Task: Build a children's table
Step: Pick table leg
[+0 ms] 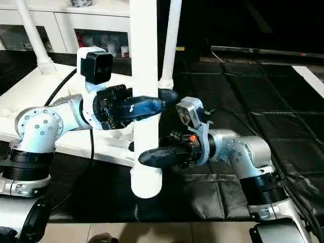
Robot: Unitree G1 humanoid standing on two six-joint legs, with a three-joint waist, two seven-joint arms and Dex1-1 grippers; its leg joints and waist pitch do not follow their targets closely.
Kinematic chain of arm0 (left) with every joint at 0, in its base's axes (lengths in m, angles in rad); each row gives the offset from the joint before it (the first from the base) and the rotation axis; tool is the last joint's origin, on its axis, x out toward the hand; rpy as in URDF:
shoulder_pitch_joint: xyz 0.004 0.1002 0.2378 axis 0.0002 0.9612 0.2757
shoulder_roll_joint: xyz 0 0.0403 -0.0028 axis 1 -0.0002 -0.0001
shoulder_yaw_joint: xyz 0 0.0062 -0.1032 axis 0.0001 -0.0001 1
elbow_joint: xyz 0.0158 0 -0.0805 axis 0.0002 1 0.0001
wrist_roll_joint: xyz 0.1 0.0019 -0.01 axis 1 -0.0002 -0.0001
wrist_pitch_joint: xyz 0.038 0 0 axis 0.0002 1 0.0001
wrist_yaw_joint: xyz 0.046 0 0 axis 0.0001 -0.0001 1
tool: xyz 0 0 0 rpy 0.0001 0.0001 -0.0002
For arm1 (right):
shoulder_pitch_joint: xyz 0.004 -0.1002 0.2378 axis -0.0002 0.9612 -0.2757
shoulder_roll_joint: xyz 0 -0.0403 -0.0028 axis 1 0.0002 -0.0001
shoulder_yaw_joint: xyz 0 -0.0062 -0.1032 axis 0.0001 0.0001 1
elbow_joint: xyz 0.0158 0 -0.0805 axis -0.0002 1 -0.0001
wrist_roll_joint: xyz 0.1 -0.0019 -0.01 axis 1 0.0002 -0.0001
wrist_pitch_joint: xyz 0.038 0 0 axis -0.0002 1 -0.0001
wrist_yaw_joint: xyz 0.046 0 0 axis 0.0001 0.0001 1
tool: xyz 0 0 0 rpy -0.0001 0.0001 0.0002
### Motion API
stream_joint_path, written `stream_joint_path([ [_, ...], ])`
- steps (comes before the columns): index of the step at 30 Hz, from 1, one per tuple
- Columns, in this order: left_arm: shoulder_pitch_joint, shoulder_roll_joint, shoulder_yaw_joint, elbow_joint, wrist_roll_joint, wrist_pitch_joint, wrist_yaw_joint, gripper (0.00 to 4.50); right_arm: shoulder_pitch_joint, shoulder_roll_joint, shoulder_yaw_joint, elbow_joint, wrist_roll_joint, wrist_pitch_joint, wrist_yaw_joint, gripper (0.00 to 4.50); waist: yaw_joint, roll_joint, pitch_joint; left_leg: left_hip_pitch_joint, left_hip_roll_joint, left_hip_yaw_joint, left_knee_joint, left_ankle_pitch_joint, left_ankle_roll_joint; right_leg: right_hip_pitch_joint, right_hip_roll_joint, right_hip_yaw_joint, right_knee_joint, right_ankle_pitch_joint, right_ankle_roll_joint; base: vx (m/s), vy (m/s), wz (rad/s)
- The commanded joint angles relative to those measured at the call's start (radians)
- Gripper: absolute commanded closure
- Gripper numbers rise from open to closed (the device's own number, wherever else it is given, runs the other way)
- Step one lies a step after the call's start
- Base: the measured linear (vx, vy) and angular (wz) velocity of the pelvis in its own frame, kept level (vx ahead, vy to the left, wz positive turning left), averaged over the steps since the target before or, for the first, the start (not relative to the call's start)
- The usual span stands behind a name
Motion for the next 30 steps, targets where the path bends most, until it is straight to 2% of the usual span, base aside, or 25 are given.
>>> stream_joint_path([
  [1,-0.034,-0.008,0.009,0.006,0.026,-0.026,0.044,2.25,-0.001,0.014,0.002,-0.017,0.006,-0.01,-0.028,2.52,0.004,-0.001,-0.092,0.003,0.024,-0.005,-0.061,-0.09,0.003,0.067,-0.073,0.053,-0.073,-0.265,-0.14,0.0,0.0,0.0],
  [3,-0.031,-0.007,0.02,0.0,0.015,-0.021,0.049,1.9,0.002,0.019,-0.007,-0.019,-0.011,-0.037,-0.051,2.54,0.004,-0.002,-0.091,0.003,0.024,-0.005,-0.061,-0.091,0.001,0.067,-0.073,0.053,-0.073,-0.268,-0.138,0.0,0.0,0.0],
  [4,-0.015,-0.002,0.033,-0.027,0.012,-0.028,0.065,1.9,0.006,0.038,-0.032,-0.02,-0.042,-0.083,-0.121,2.55,0.003,0.0,-0.091,0.002,0.025,-0.005,-0.062,-0.094,-0.001,0.067,-0.073,0.053,-0.073,-0.271,-0.137,0.0,0.0,0.0],
  [5,-0.008,0.0,0.036,-0.039,0.019,-0.035,0.075,1.69,0.008,0.045,-0.041,-0.02,-0.049,-0.095,-0.144,2.58,0.0,0.001,-0.091,0.004,0.025,-0.007,-0.063,-0.1,-0.012,0.066,-0.074,0.052,-0.074,-0.281,-0.134,0.0,0.0,0.0],
  [7,0.011,0.003,0.036,-0.053,0.065,-0.067,0.123,1.54,0.011,0.062,-0.06,-0.025,-0.07,-0.119,-0.206,2.59,-0.003,0.001,-0.09,0.003,0.026,-0.008,-0.066,-0.103,-0.015,0.066,-0.073,0.053,-0.075,-0.28,-0.125,0.0,0.0,0.0],
  [8,0.027,0.001,0.044,-0.066,0.088,-0.083,0.165,1.46,0.015,0.081,-0.072,-0.032,-0.098,-0.152,-0.263,2.59,-0.003,0.004,-0.09,0.004,0.025,-0.008,-0.066,-0.103,-0.017,0.065,-0.072,0.053,-0.075,-0.281,-0.121,0.0,0.0,0.0],
  [9,0.037,-0.006,0.059,-0.078,0.094,-0.091,0.201,1.46,0.018,0.096,-0.069,-0.033,-0.141,-0.188,-0.318,2.59,-0.006,0.004,-0.09,0.003,0.027,-0.009,-0.066,-0.102,-0.028,0.064,-0.074,0.053,-0.073,-0.277,-0.119,0.0,0.0,0.0],
  [10,0.044,-0.017,0.074,-0.088,0.098,-0.096,0.246,1.44,0.02,0.113,-0.065,-0.031,-0.185,-0.221,-0.374,2.59,-0.008,0.004,-0.09,0.004,0.023,-0.007,-0.066,-0.107,-0.033,0.064,-0.072,0.051,-0.076,-0.289,-0.113,0.0,0.0,0.0],
  [14,0.047,-0.042,0.087,-0.099,0.131,-0.111,0.341,1.44,0.021,0.146,-0.074,-0.023,-0.224,-0.259,-0.462,2.6,-0.01,0.004,-0.09,0.008,0.025,-0.006,-0.067,-0.123,-0.024,0.062,-0.071,0.053,-0.076,-0.289,-0.111,0.0,0.0,0.0],
  [16,0.046,-0.098,0.101,-0.115,0.21,-0.151,0.528,1.44,0.02,0.201,-0.082,-0.021,-0.268,-0.297,-0.597,2.6,-0.012,0.001,-0.089,0.007,0.025,-0.007,-0.068,-0.128,-0.026,0.063,-0.072,0.051,-0.078,-0.289,-0.109,0.0,0.0,0.0],
  [18,0.041,-0.124,0.107,-0.112,0.252,-0.17,0.614,1.44,0.022,0.222,-0.077,-0.029,-0.287,-0.312,-0.643,2.6,-0.015,0.002,-0.088,0.006,0.028,-0.009,-0.069,-0.125,-0.032,0.061,-0.071,0.053,-0.076,-0.278,-0.111,0.0,0.0,0.0],
  [19,0.04,-0.133,0.098,-0.11,0.306,-0.19,0.675,1.44,0.024,0.241,-0.072,-0.035,-0.304,-0.326,-0.675,2.6,-0.014,0.001,-0.089,0.006,0.026,-0.009,-0.07,-0.124,-0.03,0.063,-0.071,0.054,-0.077,-0.278,-0.096,0.0,0.0,0.0],
  [21,0.039,-0.144,0.088,-0.104,0.366,-0.217,0.744,1.71,0.027,0.262,-0.065,-0.042,-0.32,-0.339,-0.702,2.6,-0.015,-0.001,-0.089,0.004,0.022,-0.008,-0.07,-0.122,-0.025,0.064,-0.07,0.053,-0.08,-0.289,-0.069,0.0,0.0,0.0],
  [24,0.031,-0.21,0.127,-0.078,0.442,-0.256,0.945,1.81,0.026,0.306,-0.048,-0.039,-0.373,-0.383,-0.785,2.6,-0.019,-0.001,-0.088,0.002,0.024,-0.009,-0.07,-0.123,-0.029,0.063,-0.068,0.053,-0.08,-0.278,-0.062,0.0,0.0,0.0],
  [25,0.031,-0.219,0.13,-0.079,0.45,-0.262,0.969,2.05,0.027,0.313,-0.047,-0.039,-0.378,-0.387,-0.8,2.6,-0.018,-0.002,-0.088,0.002,0.022,-0.009,-0.07,-0.122,-0.025,0.063,-0.069,0.053,-0.082,-0.283,-0.058,0.0,0.0,0.0],
  [30,0.035,-0.227,0.08,-0.087,0.52,-0.278,1.007,2.25,0.036,0.344,-0.032,-0.05,-0.399,-0.396,-0.851,2.6,-0.02,0.002,-0.088,0.004,0.022,-0.009,-0.07,-0.114,-0.016,0.059,-0.068,0.054,-0.079,-0.247,-0.064,0.0,0.0,0.0],
])
